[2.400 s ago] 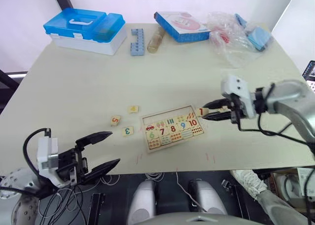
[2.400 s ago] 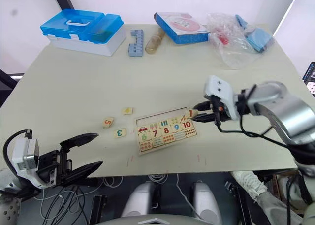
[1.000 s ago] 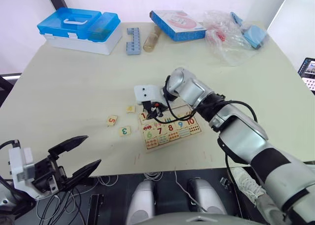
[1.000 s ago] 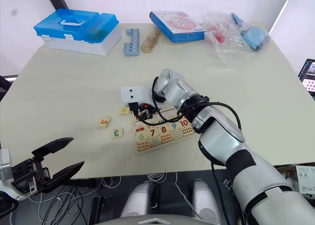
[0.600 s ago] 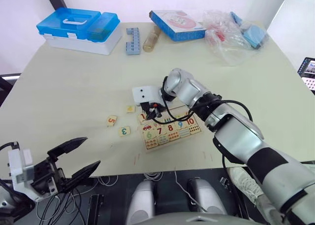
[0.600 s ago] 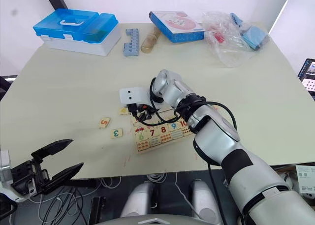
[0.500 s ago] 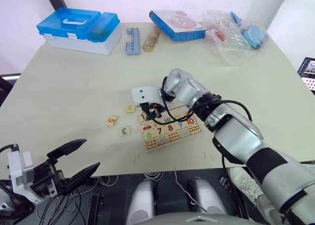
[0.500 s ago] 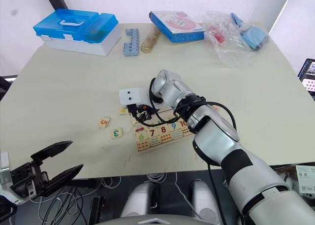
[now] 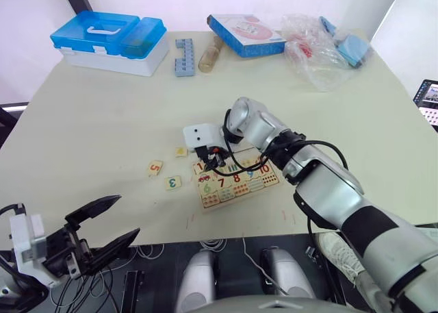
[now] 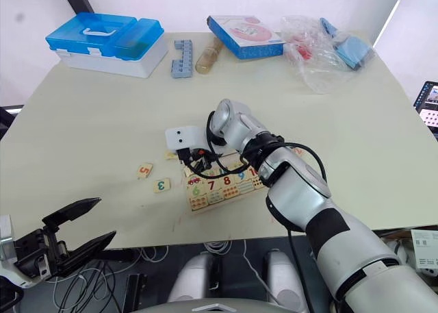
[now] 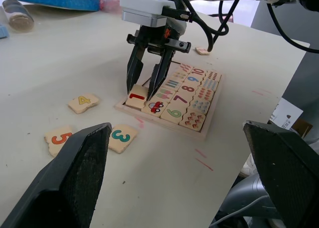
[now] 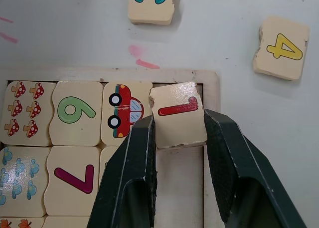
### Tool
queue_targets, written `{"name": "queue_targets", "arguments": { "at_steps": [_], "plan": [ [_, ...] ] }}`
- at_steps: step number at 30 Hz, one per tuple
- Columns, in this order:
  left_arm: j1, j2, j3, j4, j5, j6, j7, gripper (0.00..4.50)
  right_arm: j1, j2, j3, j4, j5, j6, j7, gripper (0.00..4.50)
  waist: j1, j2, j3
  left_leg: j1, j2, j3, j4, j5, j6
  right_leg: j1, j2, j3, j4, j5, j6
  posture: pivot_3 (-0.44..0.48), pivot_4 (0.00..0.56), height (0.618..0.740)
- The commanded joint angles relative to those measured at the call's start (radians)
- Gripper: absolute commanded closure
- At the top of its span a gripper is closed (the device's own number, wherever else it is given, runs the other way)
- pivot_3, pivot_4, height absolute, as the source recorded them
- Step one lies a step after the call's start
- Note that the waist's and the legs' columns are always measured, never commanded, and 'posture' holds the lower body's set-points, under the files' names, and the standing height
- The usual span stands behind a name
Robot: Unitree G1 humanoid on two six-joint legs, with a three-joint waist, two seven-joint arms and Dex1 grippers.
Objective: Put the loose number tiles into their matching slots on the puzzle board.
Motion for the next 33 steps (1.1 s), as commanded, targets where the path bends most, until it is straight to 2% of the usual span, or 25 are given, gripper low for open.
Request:
{"name": "queue_targets", "arguments": {
  "at_steps": [1,17,19,20,22,30,33],
  "plan": [
    [0.007,-0.002,0.033,-0.024,-0.012,-0.015,0.003,0.00,-0.021,0.010,-0.025,-0.001,-0.006,-0.019,-0.001,3.65,0.000,0.000,0.000,0.000,0.000,0.000,0.000,0.000,0.000,0.000,0.000,0.000,0.000,0.000,0.000,0.000,0.150,0.740],
    [0.030,-0.014,0.045,-0.036,-0.016,-0.023,0.007,0.00,-0.020,0.040,-0.049,0.019,-0.027,-0.027,0.003,3.65,-0.004,0.000,0.000,0.000,0.000,0.000,0.000,0.000,0.000,0.000,0.000,0.000,0.000,0.000,0.000,0.000,0.150,0.740],
    [0.032,-0.018,0.045,-0.037,-0.018,-0.022,0.009,0.00,-0.020,0.042,-0.053,0.023,-0.028,-0.033,-0.001,2.18,-0.007,0.000,0.000,0.000,0.000,0.000,0.000,0.000,0.000,0.000,0.000,0.000,0.000,0.000,0.000,0.000,0.150,0.740],
    [0.033,-0.019,0.045,-0.038,-0.018,-0.022,0.009,0.00,-0.020,0.042,-0.055,0.024,-0.029,-0.037,-0.001,2.02,-0.009,0.000,0.000,0.000,0.000,0.000,0.000,0.000,0.000,0.000,0.000,0.000,0.000,0.000,0.000,0.000,0.150,0.740],
    [0.034,-0.022,0.044,-0.039,-0.016,-0.024,0.010,0.00,-0.019,0.039,-0.065,0.019,-0.024,-0.041,0.001,1.12,-0.014,0.000,0.000,0.000,0.000,0.000,0.000,0.000,0.000,0.000,0.000,0.000,0.000,0.000,0.000,0.000,0.150,0.740],
    [0.026,-0.027,0.037,-0.036,-0.008,-0.026,0.015,0.00,-0.005,0.007,-0.170,-0.071,0.081,0.000,0.069,1.12,-0.016,0.000,0.000,0.000,0.000,0.000,0.000,0.000,0.000,0.000,0.000,0.000,0.000,0.000,0.000,0.000,0.150,0.740],
    [0.022,-0.028,0.036,-0.033,-0.007,-0.028,0.018,0.00,0.027,-0.011,-0.213,-0.117,0.115,0.037,0.050,1.12,-0.017,0.000,0.000,0.000,0.000,-0.001,0.000,0.000,0.000,0.000,0.000,0.000,0.000,0.000,0.000,0.000,0.150,0.740]
  ]
}}
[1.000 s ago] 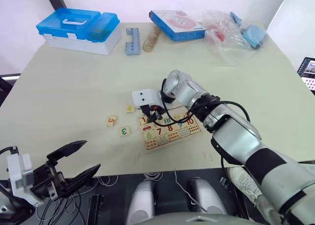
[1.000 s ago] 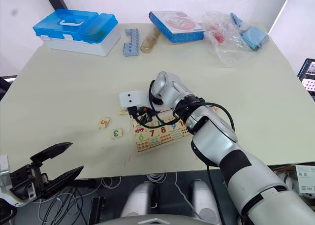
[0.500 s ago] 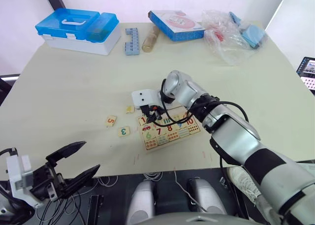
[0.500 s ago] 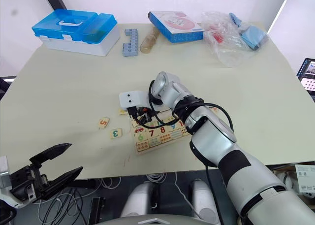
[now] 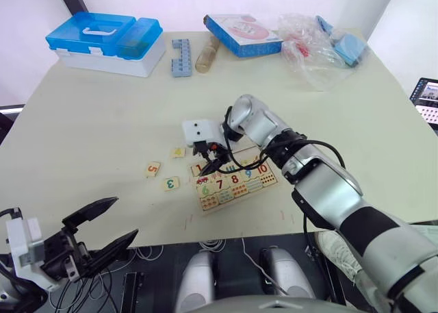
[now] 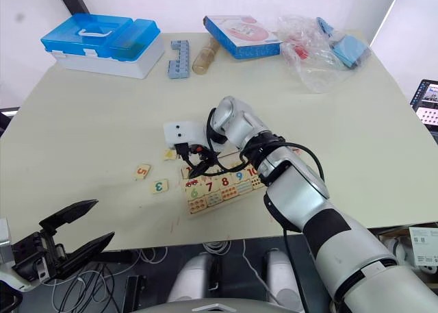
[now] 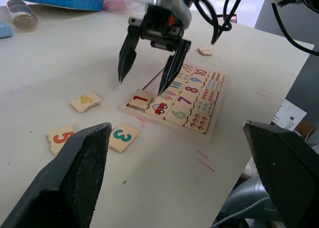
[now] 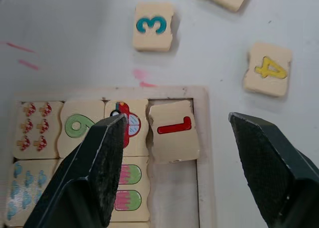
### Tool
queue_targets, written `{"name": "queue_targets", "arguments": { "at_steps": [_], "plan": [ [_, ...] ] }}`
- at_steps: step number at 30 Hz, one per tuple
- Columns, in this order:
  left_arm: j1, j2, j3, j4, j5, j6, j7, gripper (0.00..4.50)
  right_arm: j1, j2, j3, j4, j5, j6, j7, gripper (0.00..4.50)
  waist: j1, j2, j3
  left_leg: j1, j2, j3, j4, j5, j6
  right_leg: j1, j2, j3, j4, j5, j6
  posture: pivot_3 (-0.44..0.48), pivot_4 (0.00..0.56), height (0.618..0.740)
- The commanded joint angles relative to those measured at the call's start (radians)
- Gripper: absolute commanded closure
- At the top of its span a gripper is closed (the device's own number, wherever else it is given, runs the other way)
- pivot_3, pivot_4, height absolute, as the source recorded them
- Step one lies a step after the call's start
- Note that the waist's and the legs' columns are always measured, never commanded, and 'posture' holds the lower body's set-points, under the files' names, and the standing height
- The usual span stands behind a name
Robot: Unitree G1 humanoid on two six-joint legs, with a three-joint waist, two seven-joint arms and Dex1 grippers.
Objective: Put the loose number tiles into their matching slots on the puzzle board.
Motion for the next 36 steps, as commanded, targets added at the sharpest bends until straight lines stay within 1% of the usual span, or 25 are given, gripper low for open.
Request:
{"name": "queue_targets", "arguments": {
  "at_steps": [1,3,4,8,9,17,26,36],
  "plan": [
    [0.002,-0.004,0.024,-0.023,-0.007,-0.022,0.006,0.00,0.027,-0.014,-0.059,-0.072,0.051,0.040,-0.028,1.35,0.000,0.000,0.000,0.000,0.000,0.000,0.000,0.000,0.000,0.000,0.000,0.000,0.000,0.000,0.000,0.000,0.150,0.740],
    [0.002,-0.006,0.024,-0.022,-0.006,-0.024,0.006,0.00,0.056,-0.026,-0.080,-0.093,0.059,0.057,-0.073,1.95,0.000,0.000,0.000,0.000,0.000,0.000,0.000,0.000,0.000,0.000,0.000,0.000,0.000,0.000,0.000,0.000,0.150,0.740],
    [0.004,-0.008,0.025,-0.022,-0.006,-0.026,0.005,0.00,0.073,-0.035,-0.082,-0.111,0.063,0.070,-0.075,2.33,0.000,0.000,0.000,0.000,0.000,0.000,0.000,0.000,0.000,0.000,0.000,0.000,0.000,0.000,0.000,0.000,0.150,0.740],
    [0.006,-0.006,0.026,-0.016,-0.008,-0.030,0.002,0.00,0.131,-0.060,-0.067,-0.173,0.060,0.101,-0.091,4.19,-0.001,0.000,0.000,0.000,0.000,0.000,0.000,0.000,0.000,0.000,0.000,0.000,0.000,0.000,0.000,0.000,0.150,0.740],
    [0.006,-0.004,0.027,-0.013,-0.008,-0.031,0.001,0.00,0.145,-0.065,-0.059,-0.188,0.056,0.104,-0.095,4.41,-0.001,0.000,0.000,0.000,0.000,0.001,0.000,0.000,0.000,0.000,0.000,0.000,0.000,0.000,0.000,0.000,0.150,0.740],
    [-0.012,0.011,0.027,0.008,-0.008,-0.029,-0.008,0.00,0.158,-0.072,-0.031,-0.187,0.027,0.113,-0.157,4.41,-0.006,0.000,0.000,0.000,0.000,0.000,0.000,0.000,0.000,0.000,0.000,0.000,0.001,0.000,0.000,0.000,0.150,0.740],
    [-0.034,0.022,0.025,0.022,-0.005,-0.023,-0.007,0.00,0.167,-0.068,-0.006,-0.174,0.014,0.106,-0.171,4.41,-0.005,0.000,0.000,0.000,0.000,0.000,0.000,0.000,0.000,0.000,0.000,0.000,0.001,0.001,0.001,0.000,0.150,0.740],
    [-0.011,0.018,0.041,0.021,-0.007,-0.029,-0.014,0.00,0.174,-0.064,0.016,-0.175,0.007,0.107,-0.173,4.41,-0.005,0.000,0.000,0.000,0.000,0.000,0.000,0.000,0.000,0.000,0.000,0.000,0.001,0.001,0.001,0.000,0.150,0.740]
  ]
}}
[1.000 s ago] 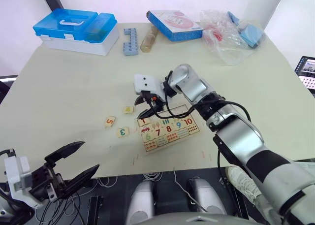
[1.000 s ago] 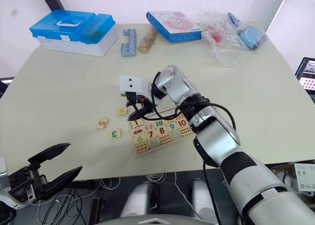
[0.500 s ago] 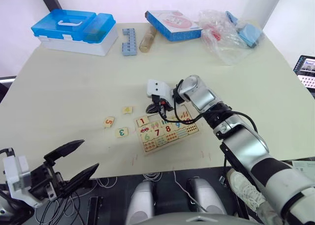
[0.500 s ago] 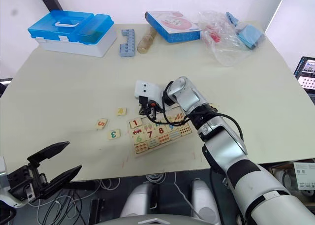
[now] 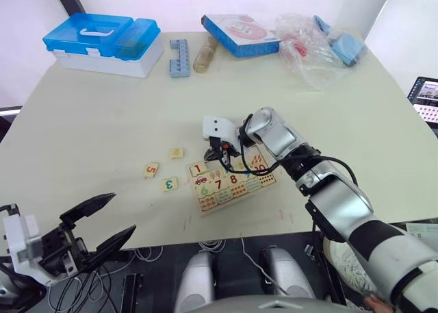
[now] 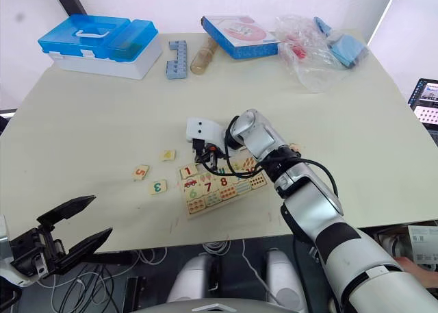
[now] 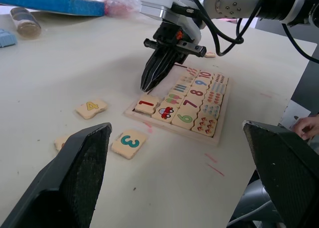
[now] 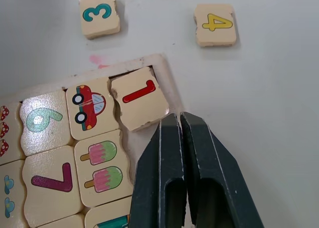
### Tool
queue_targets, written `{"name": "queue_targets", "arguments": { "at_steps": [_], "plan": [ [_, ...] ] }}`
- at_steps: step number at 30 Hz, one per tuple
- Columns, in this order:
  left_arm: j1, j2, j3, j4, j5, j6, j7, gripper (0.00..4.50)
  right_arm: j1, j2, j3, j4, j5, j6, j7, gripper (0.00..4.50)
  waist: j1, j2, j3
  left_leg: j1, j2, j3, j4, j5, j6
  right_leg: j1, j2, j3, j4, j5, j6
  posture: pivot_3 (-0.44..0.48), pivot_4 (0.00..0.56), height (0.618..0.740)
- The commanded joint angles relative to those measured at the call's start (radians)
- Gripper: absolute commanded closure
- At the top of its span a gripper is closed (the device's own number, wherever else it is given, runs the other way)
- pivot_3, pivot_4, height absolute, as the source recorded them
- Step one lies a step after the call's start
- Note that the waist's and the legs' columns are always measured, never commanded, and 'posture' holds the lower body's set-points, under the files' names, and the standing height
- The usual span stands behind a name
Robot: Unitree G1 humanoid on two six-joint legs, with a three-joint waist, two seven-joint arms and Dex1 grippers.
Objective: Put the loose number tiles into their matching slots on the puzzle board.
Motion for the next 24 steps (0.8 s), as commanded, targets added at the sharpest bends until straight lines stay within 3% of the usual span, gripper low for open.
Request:
{"name": "queue_targets", "arguments": {
  "at_steps": [1,24],
  "plan": [
    [0.018,0.004,0.035,-0.013,-0.008,-0.011,-0.006,0.00,-0.005,0.006,0.000,-0.022,0.002,-0.009,-0.002,4.41,0.000,0.000,0.000,0.000,0.000,0.000,0.000,0.000,0.000,0.000,0.000,0.000,0.000,0.000,0.000,0.000,0.150,0.740],
    [0.026,-0.005,0.029,-0.034,-0.011,-0.008,0.009,0.00,0.011,0.011,0.035,-0.055,-0.003,0.010,0.037,4.41,0.000,0.000,0.000,0.000,0.000,0.000,0.000,0.000,0.000,0.000,0.000,0.000,0.000,0.000,0.000,0.000,0.150,0.740]
  ]
}}
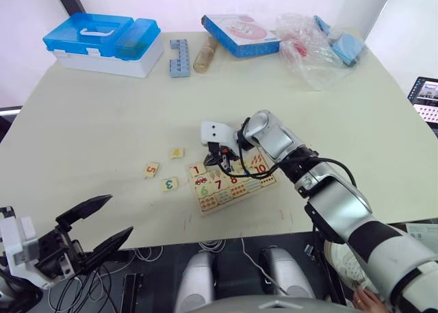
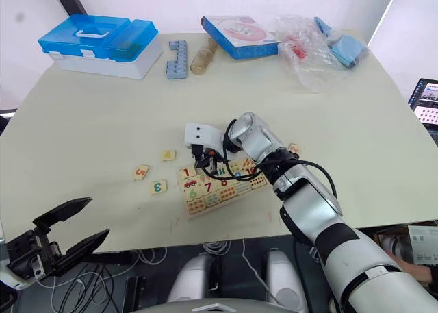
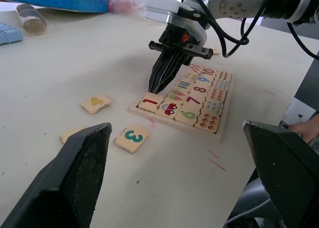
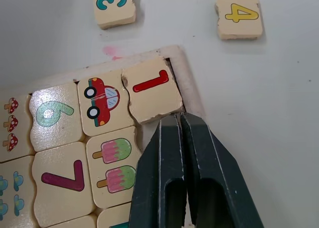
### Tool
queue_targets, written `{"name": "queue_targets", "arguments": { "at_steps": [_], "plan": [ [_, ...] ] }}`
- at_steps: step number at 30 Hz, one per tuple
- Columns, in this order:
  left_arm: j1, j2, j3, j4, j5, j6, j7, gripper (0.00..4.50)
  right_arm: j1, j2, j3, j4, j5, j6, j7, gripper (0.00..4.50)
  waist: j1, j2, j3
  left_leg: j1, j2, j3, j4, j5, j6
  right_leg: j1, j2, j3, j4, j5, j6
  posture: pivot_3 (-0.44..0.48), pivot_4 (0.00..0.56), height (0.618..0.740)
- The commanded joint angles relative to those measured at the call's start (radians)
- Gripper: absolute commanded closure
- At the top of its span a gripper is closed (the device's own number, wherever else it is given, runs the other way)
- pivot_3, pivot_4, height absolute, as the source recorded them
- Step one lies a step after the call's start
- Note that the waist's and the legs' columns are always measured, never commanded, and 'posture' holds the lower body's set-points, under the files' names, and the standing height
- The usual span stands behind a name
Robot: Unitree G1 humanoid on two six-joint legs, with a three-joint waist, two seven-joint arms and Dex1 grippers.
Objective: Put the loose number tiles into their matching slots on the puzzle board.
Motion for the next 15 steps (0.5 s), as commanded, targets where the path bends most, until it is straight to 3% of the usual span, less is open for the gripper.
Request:
{"name": "queue_targets", "arguments": {
  "at_steps": [1,9,15],
  "plan": [
    [0.010,-0.003,0.018,-0.032,-0.010,-0.008,0.005,0.00,-0.001,0.005,0.004,-0.053,0.004,0.005,0.013,4.41,0.000,0.000,0.000,0.000,0.000,0.000,0.000,0.000,0.000,0.000,0.000,0.000,0.000,0.000,0.000,0.000,0.150,0.740],
    [0.010,-0.004,0.015,-0.034,-0.007,-0.008,0.009,0.00,-0.010,-0.021,-0.037,-0.087,0.029,-0.003,-0.007,4.41,0.000,0.000,0.000,0.000,0.000,0.000,0.000,0.000,0.000,0.000,0.000,0.000,0.000,0.000,0.000,0.000,0.150,0.740],
    [-0.002,-0.004,0.000,-0.006,0.011,-0.015,0.012,0.00,0.102,-0.093,-0.146,-0.282,0.170,-0.030,0.043,4.41,0.006,0.000,0.000,0.000,0.000,0.000,0.000,0.000,0.000,0.000,0.000,0.000,-0.001,0.000,0.000,0.000,0.150,0.740]
  ]
}}
